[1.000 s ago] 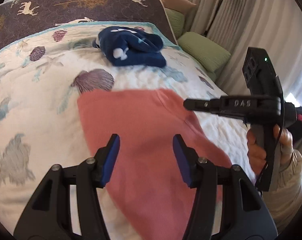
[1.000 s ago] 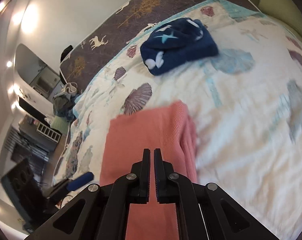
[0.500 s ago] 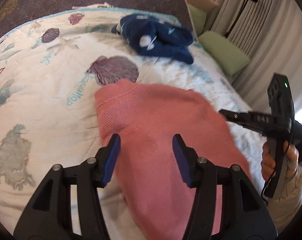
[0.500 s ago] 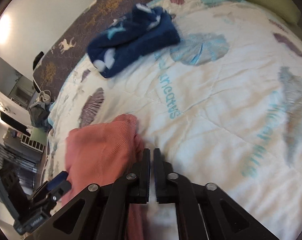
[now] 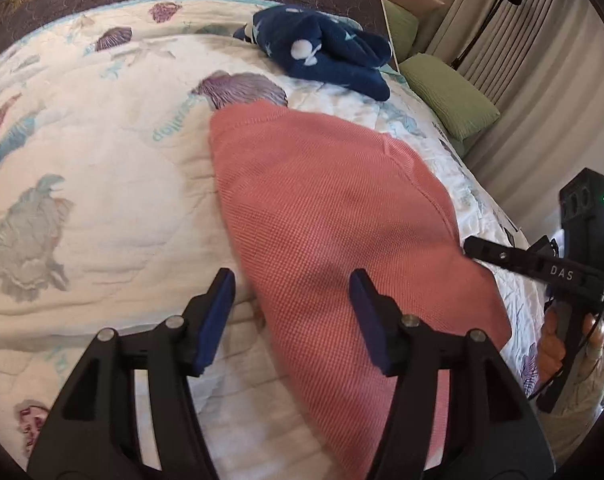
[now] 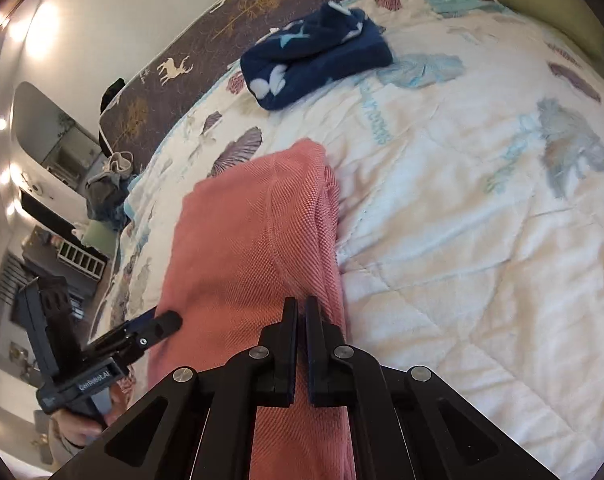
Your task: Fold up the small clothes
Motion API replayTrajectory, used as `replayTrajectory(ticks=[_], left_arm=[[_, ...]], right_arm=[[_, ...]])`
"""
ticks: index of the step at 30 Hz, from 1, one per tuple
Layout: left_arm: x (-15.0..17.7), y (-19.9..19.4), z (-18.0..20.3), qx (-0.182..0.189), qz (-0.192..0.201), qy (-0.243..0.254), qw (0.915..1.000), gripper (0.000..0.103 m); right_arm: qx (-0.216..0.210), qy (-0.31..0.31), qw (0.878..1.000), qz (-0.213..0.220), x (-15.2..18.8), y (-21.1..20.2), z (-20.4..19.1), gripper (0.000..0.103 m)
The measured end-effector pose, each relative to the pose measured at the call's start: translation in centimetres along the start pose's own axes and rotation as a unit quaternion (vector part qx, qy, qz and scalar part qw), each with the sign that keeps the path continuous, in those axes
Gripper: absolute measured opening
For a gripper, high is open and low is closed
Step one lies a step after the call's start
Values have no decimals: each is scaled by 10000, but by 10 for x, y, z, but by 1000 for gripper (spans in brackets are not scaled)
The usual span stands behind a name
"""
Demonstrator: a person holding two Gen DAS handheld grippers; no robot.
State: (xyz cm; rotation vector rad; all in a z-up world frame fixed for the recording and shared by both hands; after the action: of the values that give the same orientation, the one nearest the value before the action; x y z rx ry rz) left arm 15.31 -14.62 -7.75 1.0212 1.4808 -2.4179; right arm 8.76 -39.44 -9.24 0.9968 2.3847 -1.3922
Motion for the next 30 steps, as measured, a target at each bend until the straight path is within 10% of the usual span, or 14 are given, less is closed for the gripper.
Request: replayTrajectory(ticks=[3,6,7,24,30], left_arm=[[0,-5,-6,206,18,-177,9996,61],[0,3,-16,362,-141,-508,9980,61],[0,5,-17,384,-180,-528,9977,61],[-10,35,-23,1147,-319,-625,9909,62],[-16,41,-22,1220,-276,-539,9907,61]], right_arm=[[224,-250,9994,122,-6,-17,-4,17],[143,-190,9995,222,-12,-25,3,76],[114,-138,9996,215,-13,-23,5,78],[-1471,-300,9847,-881,-38,59,7,78],[-1418,-677,9841,-832,-44,75,-11,67]])
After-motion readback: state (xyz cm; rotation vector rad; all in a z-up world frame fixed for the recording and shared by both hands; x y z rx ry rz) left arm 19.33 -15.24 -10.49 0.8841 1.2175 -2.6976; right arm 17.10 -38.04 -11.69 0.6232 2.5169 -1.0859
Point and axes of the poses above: each gripper's, at about its wrist camera, not at the fingertips, and y roughly the way its jaws point, z to its right, x to its underside, the point moved 3 cm from there along y, roughly the way its jaws point, and after that the axes turned 3 degrees about z, right-handed, at the moved point
